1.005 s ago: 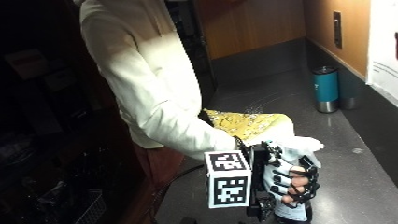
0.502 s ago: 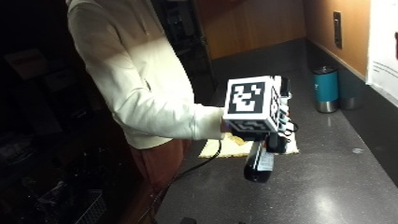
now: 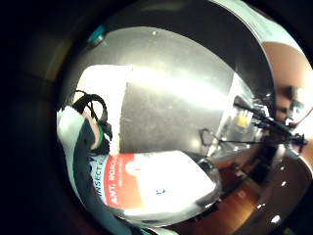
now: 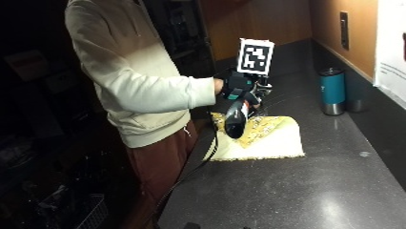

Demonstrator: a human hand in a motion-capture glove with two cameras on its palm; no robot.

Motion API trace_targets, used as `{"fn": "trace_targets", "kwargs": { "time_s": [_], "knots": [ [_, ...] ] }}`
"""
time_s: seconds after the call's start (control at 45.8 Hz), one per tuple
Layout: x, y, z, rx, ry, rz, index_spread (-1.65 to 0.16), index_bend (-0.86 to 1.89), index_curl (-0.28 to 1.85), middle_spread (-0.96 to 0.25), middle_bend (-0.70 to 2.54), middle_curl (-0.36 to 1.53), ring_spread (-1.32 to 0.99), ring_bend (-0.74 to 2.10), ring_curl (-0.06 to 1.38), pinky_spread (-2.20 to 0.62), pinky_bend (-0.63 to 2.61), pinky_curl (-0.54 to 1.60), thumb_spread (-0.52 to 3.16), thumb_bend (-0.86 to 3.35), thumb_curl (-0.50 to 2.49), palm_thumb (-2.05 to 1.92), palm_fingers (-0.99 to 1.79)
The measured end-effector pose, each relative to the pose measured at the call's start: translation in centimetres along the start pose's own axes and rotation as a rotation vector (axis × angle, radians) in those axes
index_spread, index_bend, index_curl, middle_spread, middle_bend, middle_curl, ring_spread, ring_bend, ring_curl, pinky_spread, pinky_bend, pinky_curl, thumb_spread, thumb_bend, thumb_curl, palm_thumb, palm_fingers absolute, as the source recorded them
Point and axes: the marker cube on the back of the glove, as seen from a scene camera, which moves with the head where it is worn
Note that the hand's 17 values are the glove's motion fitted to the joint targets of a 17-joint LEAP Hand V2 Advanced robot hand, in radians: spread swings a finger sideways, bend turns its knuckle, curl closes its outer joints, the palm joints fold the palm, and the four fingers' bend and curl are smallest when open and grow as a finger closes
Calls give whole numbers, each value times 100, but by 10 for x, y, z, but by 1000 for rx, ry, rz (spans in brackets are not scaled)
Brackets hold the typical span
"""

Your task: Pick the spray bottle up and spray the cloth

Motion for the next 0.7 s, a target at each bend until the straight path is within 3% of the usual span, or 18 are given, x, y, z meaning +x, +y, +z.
{"fn": "trace_targets", "kwargs": {
  "time_s": [0.197, 0.393, 0.699],
  "knots": [
    [-55, -4, 26, -91, 224, -18, -15, 46, 52, -10, 57, 49, -16, 57, 44, -21, 34, 39, 17, -3, 74, 95, 139],
    [-80, -6, 47, -112, 247, 5, -15, 46, 52, -11, 57, 49, -16, 57, 44, -21, 34, 39, 17, -3, 75, 95, 138],
    [-89, 5, 33, -77, 270, -26, -15, 46, 52, -11, 57, 48, -16, 57, 44, -22, 35, 39, 17, -3, 77, 94, 138]
  ]
}}
